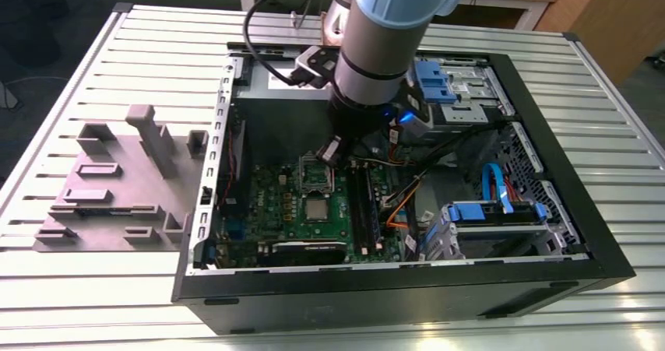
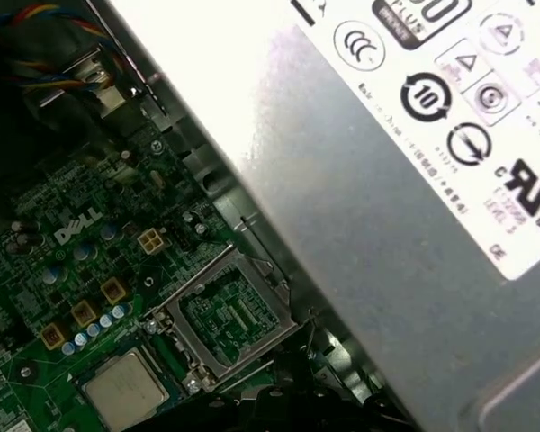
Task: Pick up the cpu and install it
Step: 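Close the cpu cover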
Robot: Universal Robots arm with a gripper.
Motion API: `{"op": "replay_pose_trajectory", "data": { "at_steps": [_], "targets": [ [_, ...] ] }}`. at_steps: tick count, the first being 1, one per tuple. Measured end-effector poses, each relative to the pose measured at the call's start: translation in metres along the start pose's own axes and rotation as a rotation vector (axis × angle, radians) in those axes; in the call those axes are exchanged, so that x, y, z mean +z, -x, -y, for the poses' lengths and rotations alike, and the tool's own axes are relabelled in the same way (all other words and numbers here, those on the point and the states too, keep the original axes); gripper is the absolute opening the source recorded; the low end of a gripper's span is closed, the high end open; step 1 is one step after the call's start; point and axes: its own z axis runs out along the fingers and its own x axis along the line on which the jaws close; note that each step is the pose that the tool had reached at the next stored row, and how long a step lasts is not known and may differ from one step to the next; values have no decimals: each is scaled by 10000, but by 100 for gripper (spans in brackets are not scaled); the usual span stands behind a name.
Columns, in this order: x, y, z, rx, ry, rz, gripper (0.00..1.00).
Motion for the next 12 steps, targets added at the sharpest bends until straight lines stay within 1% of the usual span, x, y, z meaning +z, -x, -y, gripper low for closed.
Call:
{"op": "replay_pose_trajectory", "data": {
  "at_steps": [4, 12],
  "targets": [
    [24, -7, -9, 3, -1, 0, 10],
    [31, 3, -11, 4, 0, 1, 10]
  ]
}}
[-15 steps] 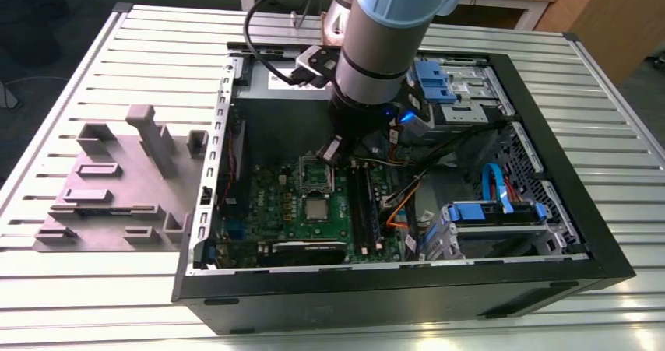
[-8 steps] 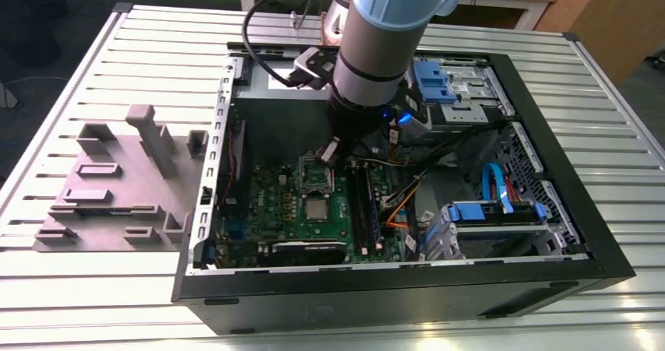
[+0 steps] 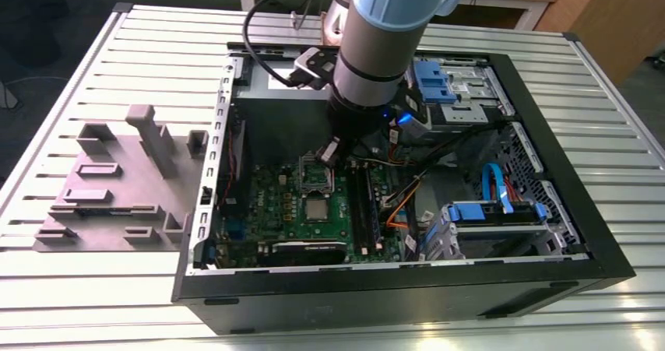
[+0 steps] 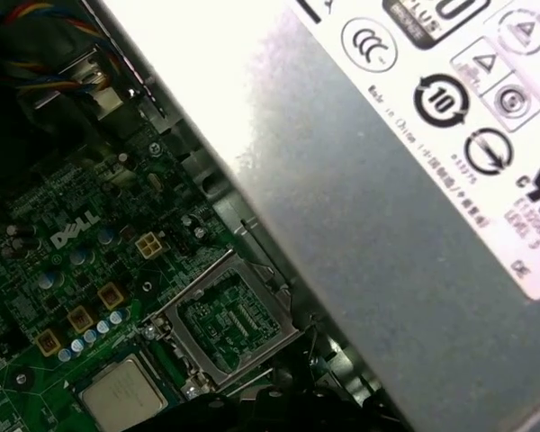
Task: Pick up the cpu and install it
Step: 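Close the cpu cover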
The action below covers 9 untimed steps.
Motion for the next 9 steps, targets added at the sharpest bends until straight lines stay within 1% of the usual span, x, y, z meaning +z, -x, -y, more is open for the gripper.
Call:
{"op": "replay_pose_trajectory", "data": {
  "at_steps": [5, 9],
  "targets": [
    [3, 12, 7, 0, -1, -1, 10],
    [16, 14, -9, 3, -4, -1, 10]
  ]
}}
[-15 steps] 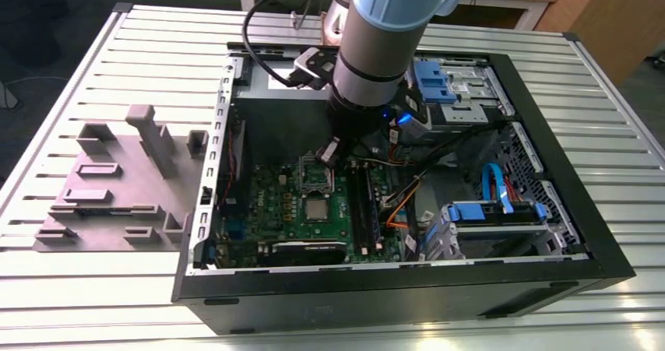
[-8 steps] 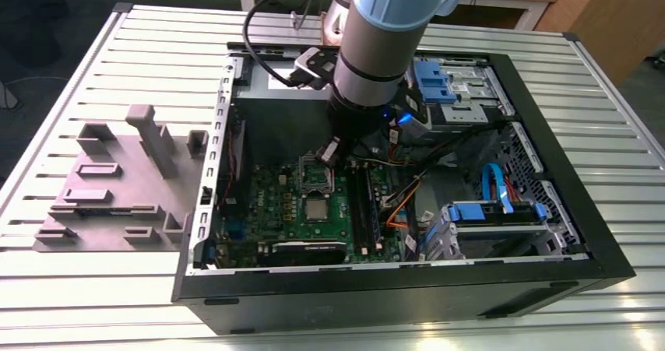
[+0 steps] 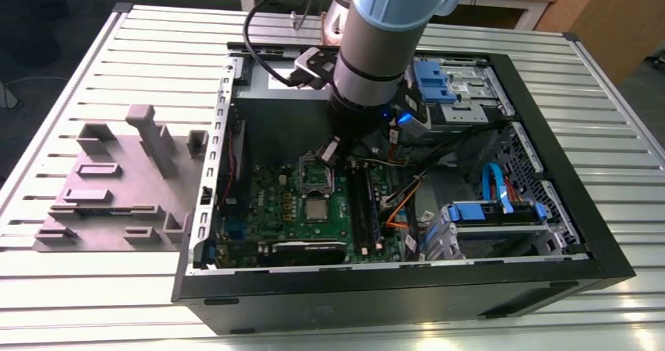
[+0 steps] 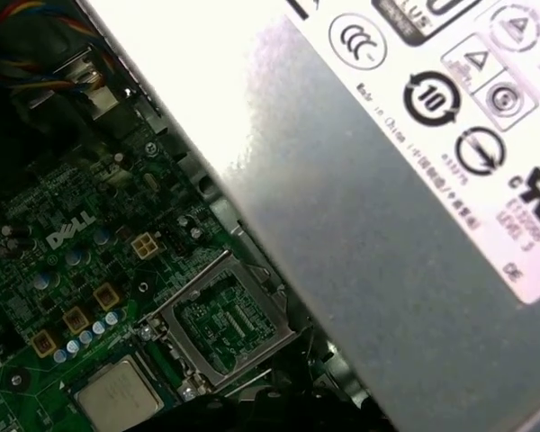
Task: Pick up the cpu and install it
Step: 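Close the cpu cover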
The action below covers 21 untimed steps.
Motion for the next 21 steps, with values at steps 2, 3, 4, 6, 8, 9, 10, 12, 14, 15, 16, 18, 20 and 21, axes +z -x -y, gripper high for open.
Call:
{"op": "replay_pose_trajectory", "data": {
  "at_steps": [2, 3, 4, 6, 8, 9, 10, 12, 14, 15, 16, 18, 20, 21],
  "targets": [
    [2, -7, -14, 3, -3, 3, 10],
    [3, -13, -24, 6, -5, 7, 10],
    [5, -20, -34, 8, -10, 11, 10],
    [6, -26, -42, 8, -12, 14, 10],
    [1, -27, -42, 7, -12, 13, 10],
    [-7, -27, -44, 9, -11, 15, 10],
    [-20, -26, -46, 8, -10, 20, 10],
    [-52, -26, -49, 10, -12, 13, 10],
    [-66, -26, -50, 10, -12, 13, 10],
    [-68, -26, -50, 10, -11, 14, 10],
    [-67, -26, -50, 9, -10, 15, 10],
    [-68, -26, -50, 9, -10, 14, 10],
    [-69, -26, -49, 10, -10, 12, 10],
    [-69, -24, -46, 17, -8, 10, 10]
  ]
}}
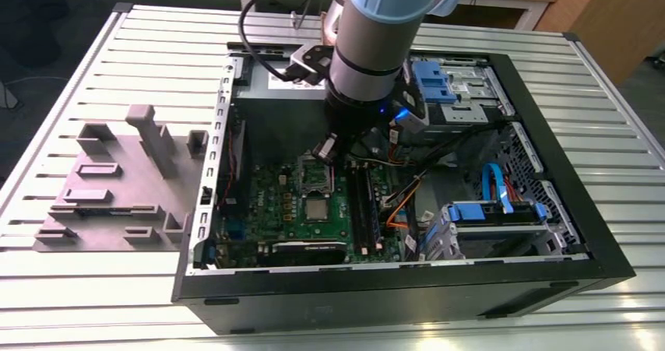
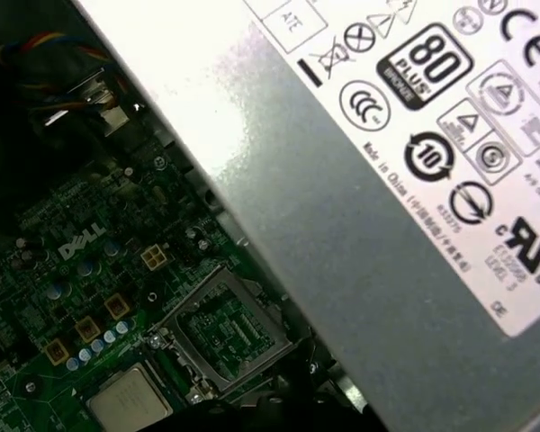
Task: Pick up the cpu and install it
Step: 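Close the cpu cover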
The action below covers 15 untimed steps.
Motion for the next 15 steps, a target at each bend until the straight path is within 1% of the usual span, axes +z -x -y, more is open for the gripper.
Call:
{"op": "replay_pose_trajectory", "data": {
  "at_steps": [3, 8, 11, 15],
  "targets": [
    [-1, 13, 18, 74, 3, 5, 10],
    [6, 25, 35, 454, -5, 43, 10],
    [25, 28, 38, 790, -9, 82, 10],
    [39, 19, 23, 967, -15, 99, 10]
  ]
}}
